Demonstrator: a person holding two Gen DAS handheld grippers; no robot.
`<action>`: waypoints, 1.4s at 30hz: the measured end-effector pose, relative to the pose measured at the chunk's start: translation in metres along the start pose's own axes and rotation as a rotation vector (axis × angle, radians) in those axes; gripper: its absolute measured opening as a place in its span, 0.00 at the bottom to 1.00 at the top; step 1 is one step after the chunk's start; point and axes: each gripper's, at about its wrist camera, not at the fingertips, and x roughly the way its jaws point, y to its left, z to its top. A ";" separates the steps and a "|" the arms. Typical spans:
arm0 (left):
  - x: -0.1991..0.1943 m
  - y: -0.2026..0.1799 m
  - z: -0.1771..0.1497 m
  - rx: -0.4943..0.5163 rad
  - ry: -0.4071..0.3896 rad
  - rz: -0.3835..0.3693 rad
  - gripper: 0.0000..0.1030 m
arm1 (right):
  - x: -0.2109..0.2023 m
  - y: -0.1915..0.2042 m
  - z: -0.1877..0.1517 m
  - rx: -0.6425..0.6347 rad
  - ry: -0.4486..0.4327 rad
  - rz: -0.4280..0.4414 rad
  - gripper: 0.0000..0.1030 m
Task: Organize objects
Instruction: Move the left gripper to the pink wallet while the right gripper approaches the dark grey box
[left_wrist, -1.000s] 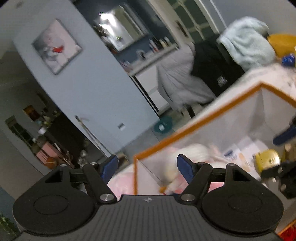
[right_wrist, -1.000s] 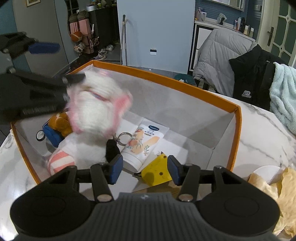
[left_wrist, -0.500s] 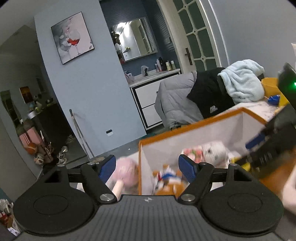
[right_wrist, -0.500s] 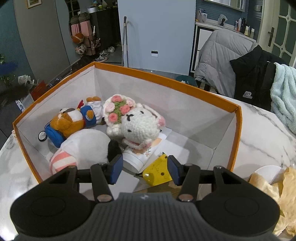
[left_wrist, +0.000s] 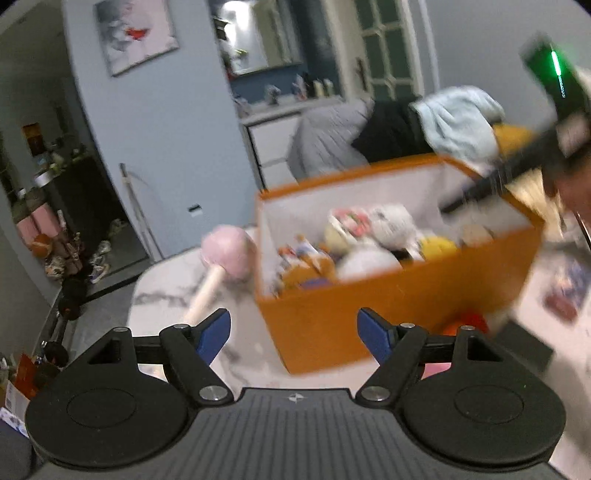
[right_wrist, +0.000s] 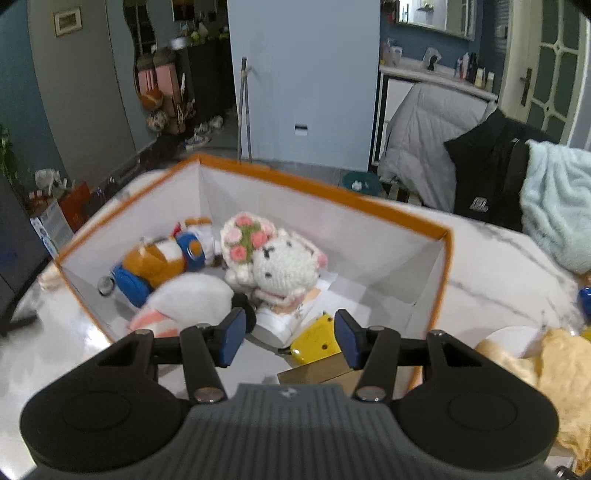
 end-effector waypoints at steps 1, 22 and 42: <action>0.001 -0.006 -0.004 0.016 0.001 -0.019 0.87 | -0.011 0.000 0.001 0.006 -0.015 0.003 0.55; 0.015 -0.050 -0.034 0.135 0.095 -0.253 0.88 | -0.098 -0.024 -0.112 0.139 0.048 -0.083 0.65; 0.047 -0.070 -0.047 0.303 0.152 -0.357 0.88 | -0.043 0.028 -0.135 0.133 0.147 0.036 0.72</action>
